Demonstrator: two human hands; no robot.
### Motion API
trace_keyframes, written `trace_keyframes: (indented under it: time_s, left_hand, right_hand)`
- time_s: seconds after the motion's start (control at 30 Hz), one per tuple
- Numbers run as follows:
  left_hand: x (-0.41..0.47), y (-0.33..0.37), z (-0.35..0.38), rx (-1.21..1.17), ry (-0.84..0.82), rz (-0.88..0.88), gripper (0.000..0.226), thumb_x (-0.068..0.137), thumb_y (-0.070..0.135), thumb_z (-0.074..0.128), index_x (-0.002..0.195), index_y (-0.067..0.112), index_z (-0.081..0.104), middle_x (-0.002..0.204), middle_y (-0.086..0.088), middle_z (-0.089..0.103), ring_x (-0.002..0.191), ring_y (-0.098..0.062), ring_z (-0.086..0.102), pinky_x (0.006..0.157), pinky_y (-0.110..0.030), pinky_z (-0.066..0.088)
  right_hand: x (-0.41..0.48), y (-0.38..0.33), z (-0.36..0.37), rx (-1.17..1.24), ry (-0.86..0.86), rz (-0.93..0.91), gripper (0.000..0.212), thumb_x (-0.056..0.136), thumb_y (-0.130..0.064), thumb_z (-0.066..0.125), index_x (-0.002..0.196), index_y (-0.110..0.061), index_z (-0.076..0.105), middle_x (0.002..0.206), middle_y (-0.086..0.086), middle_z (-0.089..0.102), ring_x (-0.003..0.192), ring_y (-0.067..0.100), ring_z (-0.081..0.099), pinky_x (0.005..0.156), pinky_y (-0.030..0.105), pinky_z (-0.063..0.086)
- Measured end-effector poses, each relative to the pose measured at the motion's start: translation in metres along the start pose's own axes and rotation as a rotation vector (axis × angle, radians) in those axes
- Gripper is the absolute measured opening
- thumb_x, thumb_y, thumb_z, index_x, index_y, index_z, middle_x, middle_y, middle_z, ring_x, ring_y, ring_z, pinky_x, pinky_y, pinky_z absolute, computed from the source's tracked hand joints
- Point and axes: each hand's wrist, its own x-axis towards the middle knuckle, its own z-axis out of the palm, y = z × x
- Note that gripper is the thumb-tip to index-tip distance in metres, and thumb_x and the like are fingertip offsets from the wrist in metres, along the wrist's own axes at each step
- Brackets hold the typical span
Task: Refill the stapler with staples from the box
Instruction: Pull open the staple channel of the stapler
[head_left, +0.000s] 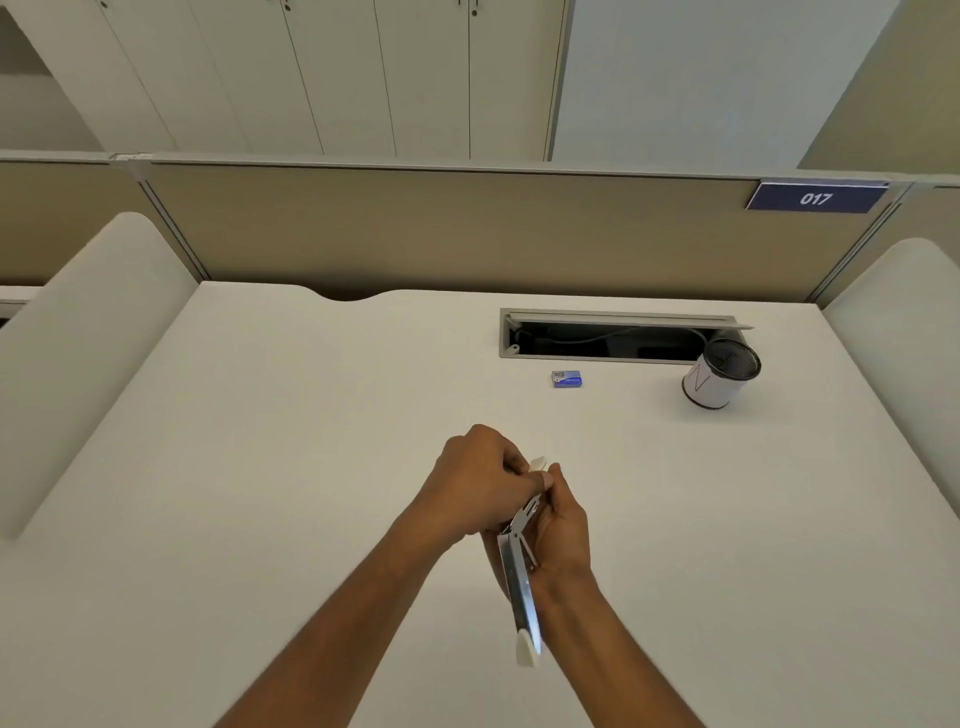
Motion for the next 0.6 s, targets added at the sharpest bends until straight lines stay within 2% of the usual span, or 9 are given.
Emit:
trace_keyframes:
  time_s: [0.1, 0.17, 0.23, 0.33, 0.43, 0.5, 0.53, 0.6]
  left_hand:
    - [-0.002, 0.0, 0.003, 0.019, -0.012, 0.007, 0.025, 0.085, 0.043, 0.079, 0.086, 0.018, 0.08, 0.078, 0.001, 0.077, 0.068, -0.011, 0.072, 0.054, -0.022, 0.057]
    - [-0.002, 0.001, 0.004, 0.013, 0.004, 0.014, 0.023, 0.084, 0.043, 0.08, 0.083, 0.02, 0.079, 0.074, 0.004, 0.077, 0.064, -0.006, 0.07, 0.049, -0.017, 0.05]
    - [-0.004, 0.002, 0.006, 0.034, 0.043, 0.035, 0.023, 0.085, 0.041, 0.079, 0.082, 0.019, 0.08, 0.071, 0.005, 0.075, 0.065, -0.006, 0.07, 0.052, -0.019, 0.053]
    - [-0.006, 0.008, 0.013, 0.113, 0.062, 0.055, 0.024, 0.087, 0.036, 0.076, 0.084, 0.012, 0.08, 0.078, -0.003, 0.076, 0.077, -0.018, 0.072, 0.066, -0.029, 0.06]
    - [-0.007, 0.013, 0.015, 0.022, 0.065, 0.041, 0.02, 0.078, 0.037, 0.083, 0.076, 0.018, 0.079, 0.069, 0.002, 0.075, 0.067, -0.006, 0.07, 0.052, -0.016, 0.051]
    - [-0.006, 0.013, 0.011, -0.069, 0.029, 0.015, 0.025, 0.071, 0.043, 0.089, 0.073, 0.02, 0.079, 0.065, 0.006, 0.076, 0.057, 0.002, 0.068, 0.043, -0.008, 0.044]
    - [-0.007, 0.012, 0.01, -0.09, -0.004, 0.005, 0.028, 0.069, 0.046, 0.091, 0.073, 0.021, 0.079, 0.065, 0.007, 0.076, 0.054, 0.004, 0.066, 0.043, -0.008, 0.044]
    - [-0.009, 0.011, 0.005, -0.075, -0.072, -0.008, 0.032, 0.066, 0.051, 0.092, 0.075, 0.022, 0.081, 0.069, 0.008, 0.078, 0.059, 0.001, 0.07, 0.051, -0.017, 0.055]
  right_hand:
    - [0.001, 0.001, -0.008, -0.012, 0.031, -0.011, 0.062, 0.103, -0.046, 0.043, 0.074, -0.007, 0.083, 0.08, 0.014, 0.078, 0.072, 0.025, 0.077, 0.088, 0.04, 0.051]
    - [0.001, -0.002, -0.01, -0.043, 0.04, -0.017, 0.064, 0.104, -0.046, 0.041, 0.074, -0.007, 0.083, 0.079, 0.014, 0.079, 0.071, 0.025, 0.078, 0.077, 0.038, 0.058]
    - [0.0, -0.004, -0.007, -0.044, 0.029, -0.011, 0.064, 0.103, -0.046, 0.042, 0.075, -0.006, 0.083, 0.078, 0.014, 0.078, 0.071, 0.025, 0.078, 0.067, 0.033, 0.062]
    - [-0.001, -0.003, -0.009, -0.028, 0.03, -0.002, 0.06, 0.103, -0.046, 0.045, 0.073, -0.008, 0.082, 0.074, 0.011, 0.076, 0.068, 0.023, 0.077, 0.068, 0.032, 0.058]
    - [-0.007, -0.003, -0.008, 0.042, -0.037, -0.014, 0.049, 0.102, -0.04, 0.051, 0.082, -0.006, 0.081, 0.083, 0.011, 0.078, 0.079, 0.023, 0.078, 0.074, 0.034, 0.061]
    - [-0.008, -0.004, -0.009, 0.08, -0.102, -0.014, 0.057, 0.103, -0.043, 0.046, 0.084, -0.003, 0.082, 0.089, 0.013, 0.08, 0.086, 0.024, 0.079, 0.074, 0.035, 0.062]
    - [-0.009, -0.006, -0.009, 0.079, -0.121, -0.015, 0.06, 0.104, -0.044, 0.044, 0.086, -0.001, 0.082, 0.092, 0.015, 0.08, 0.089, 0.025, 0.079, 0.074, 0.035, 0.062]
    - [-0.009, -0.008, -0.011, 0.046, -0.126, -0.014, 0.062, 0.103, -0.046, 0.044, 0.089, 0.002, 0.081, 0.098, 0.02, 0.078, 0.092, 0.029, 0.078, 0.076, 0.037, 0.062]
